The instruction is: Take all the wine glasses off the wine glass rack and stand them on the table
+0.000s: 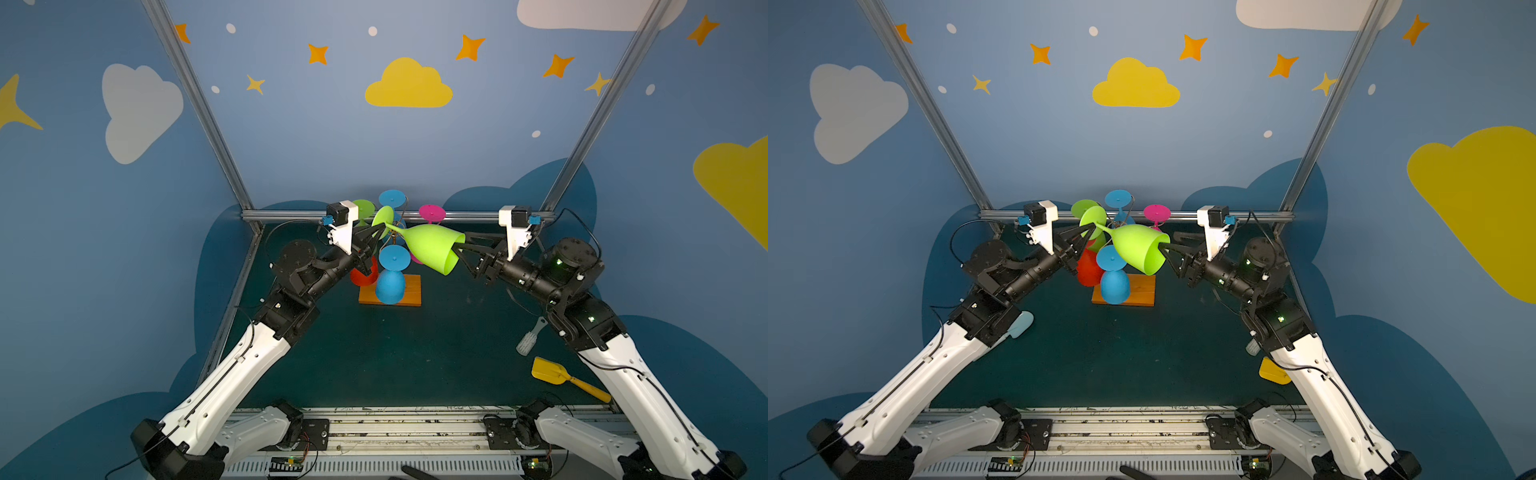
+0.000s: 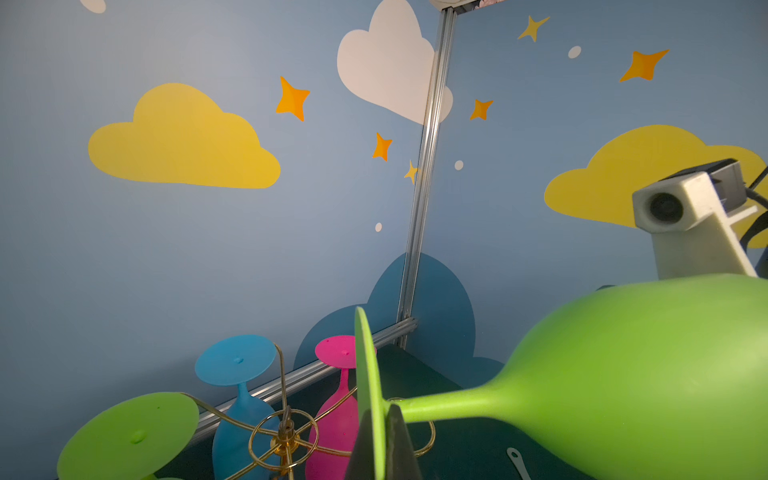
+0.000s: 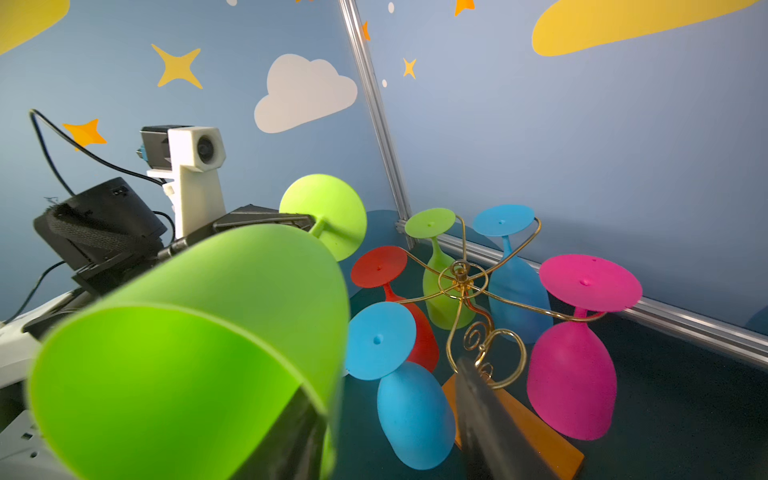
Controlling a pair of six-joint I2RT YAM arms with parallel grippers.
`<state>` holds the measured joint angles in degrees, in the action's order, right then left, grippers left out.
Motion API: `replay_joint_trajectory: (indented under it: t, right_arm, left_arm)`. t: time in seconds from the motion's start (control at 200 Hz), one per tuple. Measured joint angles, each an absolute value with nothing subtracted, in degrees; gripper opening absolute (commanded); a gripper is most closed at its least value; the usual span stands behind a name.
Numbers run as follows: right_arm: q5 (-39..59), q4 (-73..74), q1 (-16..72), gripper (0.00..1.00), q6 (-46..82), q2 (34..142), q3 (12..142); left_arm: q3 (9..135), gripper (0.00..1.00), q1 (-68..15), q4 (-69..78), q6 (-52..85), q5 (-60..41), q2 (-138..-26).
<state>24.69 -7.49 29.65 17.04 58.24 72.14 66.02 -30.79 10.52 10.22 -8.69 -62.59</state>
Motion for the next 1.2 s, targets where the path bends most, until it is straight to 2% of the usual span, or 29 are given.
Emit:
replay_joint_trajectory:
  t: [0.18,0.405,0.461,0.491,0.531,0.551,0.701,0.966,1.196]
  right_arm:
    - [26.98,-6.57,29.71,0.0,18.7,59.7,72.71]
    - [27.51,-6.68,29.69,0.0,19.99,60.03,72.97]
    - [27.33,-6.79,29.69,0.0,20.23,60.01,72.99]
    - [27.09,-6.94,29.69,0.0,20.29,59.99,73.06]
    - [26.63,-7.31,29.69,0.0,20.4,59.88,73.1]
    - [26.22,-7.53,29.67,0.0,20.38,59.75,73.12]
    - [21.98,-9.82,29.41,0.0,18.9,57.32,73.49]
    - [10.0,-18.09,29.04,0.0,12.75,48.1,75.66]
    - [-4.25,-33.71,28.99,0.0,8.05,41.54,79.02]
  left_arm:
    - [65.91,0.03,-30.55,10.35,10.31,-8.56,-62.81]
    - [65.89,0.03,-30.39,10.48,10.31,-8.49,-63.0]
    - [65.89,0.14,-30.39,10.48,10.31,-8.32,-63.0]
    - [65.89,0.27,-30.39,10.52,10.24,-8.36,-63.0]
    - [65.89,0.52,-30.39,10.59,10.11,-8.27,-63.0]
    - [65.89,0.59,-30.39,10.59,9.91,-8.12,-62.98]
    - [65.56,0.81,-30.37,10.37,9.56,-5.78,-62.54]
    - [60.8,0.94,-28.51,7.88,4.91,2.66,-55.24]
    - [51.37,0.99,-17.98,7.99,2.74,11.88,-43.51]
